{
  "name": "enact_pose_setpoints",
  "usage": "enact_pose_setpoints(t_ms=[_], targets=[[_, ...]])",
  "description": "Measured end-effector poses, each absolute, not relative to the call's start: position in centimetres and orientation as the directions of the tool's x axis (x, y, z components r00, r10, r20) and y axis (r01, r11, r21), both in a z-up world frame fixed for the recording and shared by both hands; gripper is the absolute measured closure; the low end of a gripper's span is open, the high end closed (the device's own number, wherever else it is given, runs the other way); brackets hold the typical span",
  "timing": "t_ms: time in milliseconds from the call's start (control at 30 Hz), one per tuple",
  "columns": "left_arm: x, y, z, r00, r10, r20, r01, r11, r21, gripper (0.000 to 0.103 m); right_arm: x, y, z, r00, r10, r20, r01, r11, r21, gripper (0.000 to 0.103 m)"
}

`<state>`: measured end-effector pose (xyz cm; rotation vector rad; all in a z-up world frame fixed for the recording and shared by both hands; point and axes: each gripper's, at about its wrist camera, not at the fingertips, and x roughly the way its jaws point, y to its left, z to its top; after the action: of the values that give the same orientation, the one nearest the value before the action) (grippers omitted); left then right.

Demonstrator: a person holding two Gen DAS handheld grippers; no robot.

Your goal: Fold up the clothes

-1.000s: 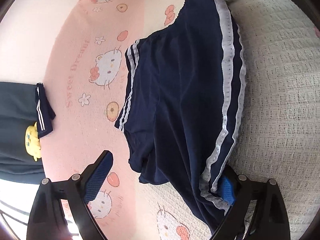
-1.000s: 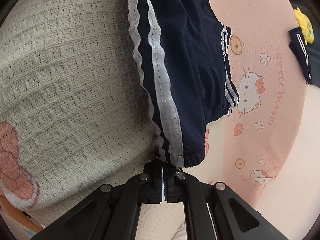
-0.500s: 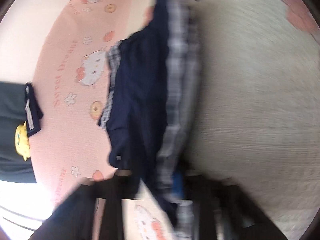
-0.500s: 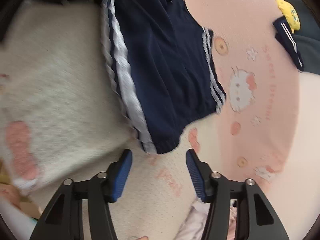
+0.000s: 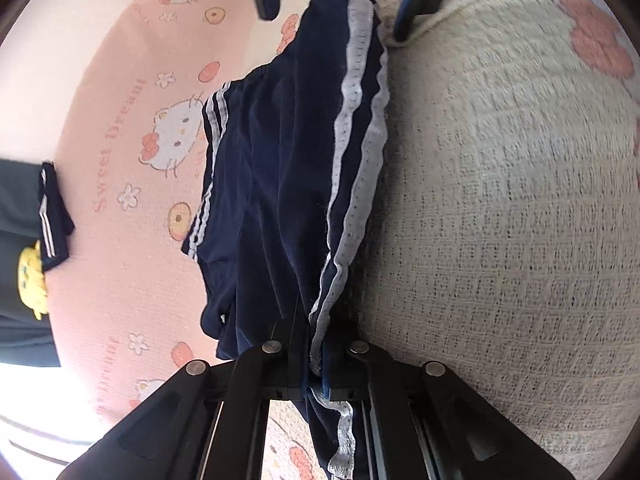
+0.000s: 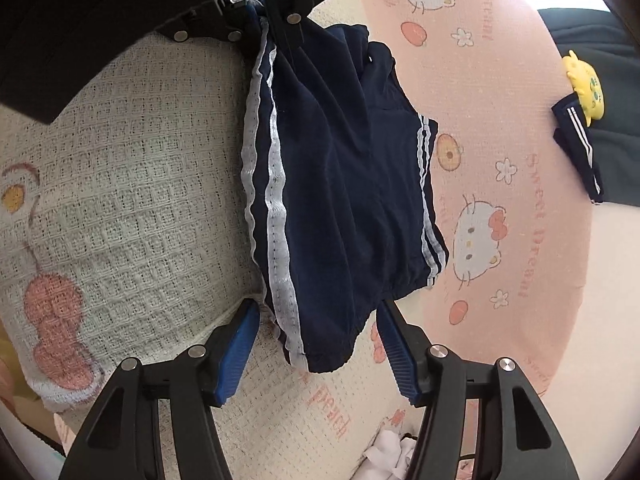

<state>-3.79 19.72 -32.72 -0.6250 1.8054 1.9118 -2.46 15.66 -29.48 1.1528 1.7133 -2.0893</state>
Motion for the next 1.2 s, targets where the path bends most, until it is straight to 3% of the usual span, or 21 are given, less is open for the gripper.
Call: enact_pose_setpoints(t_ms=[167, 267, 367, 500, 633, 800, 1067, 1200], targets=[[-3.6, 19.6, -33.0, -0.813, 0.010, -0.582, -0.582, -0.056, 0.812, 0.102, -2.5, 15.9, -29.5, -0.596, 0.268, -0.757, 0.664, -0.365, -0.652, 0.081], [-3.7, 19.5, -32.9, -0.810, 0.017, -0.587, -0.587, -0.057, 0.808, 0.102, -2.7, 15.9, -29.7, -0.563, 0.254, -0.786, 0.686, -0.386, -0.616, 0.090], [-3.7, 19.4, -32.7, -0.803, 0.024, -0.595, -0.595, -0.068, 0.800, 0.102, -2.7, 16.3, -29.4, -0.551, 0.239, -0.799, 0.684, -0.420, -0.597, 0.090], [-4.8, 19.3, -31.5, -0.737, 0.027, -0.675, -0.673, -0.116, 0.730, 0.102, -4.0, 17.6, -28.1, -0.492, 0.188, -0.850, 0.683, -0.522, -0.511, 0.091], [-7.2, 19.1, -29.1, -0.592, 0.036, -0.805, -0.790, -0.224, 0.571, 0.100, -5.2, 19.0, -26.8, -0.422, 0.117, -0.899, 0.661, -0.639, -0.393, 0.092], [-9.6, 18.9, -27.0, -0.448, 0.080, -0.890, -0.836, -0.390, 0.386, 0.099, -6.4, 20.4, -25.7, -0.380, 0.054, -0.923, 0.630, -0.715, -0.301, 0.092], [-12.6, 18.0, -24.8, -0.357, 0.152, -0.922, -0.813, -0.537, 0.226, 0.099, -8.5, 22.6, -23.6, -0.348, -0.061, -0.935, 0.557, -0.816, -0.154, 0.092], [-13.4, 17.7, -23.6, -0.378, 0.172, -0.910, -0.796, -0.561, 0.225, 0.099, -9.4, 23.4, -22.7, -0.352, -0.096, -0.931, 0.507, -0.856, -0.103, 0.092]])
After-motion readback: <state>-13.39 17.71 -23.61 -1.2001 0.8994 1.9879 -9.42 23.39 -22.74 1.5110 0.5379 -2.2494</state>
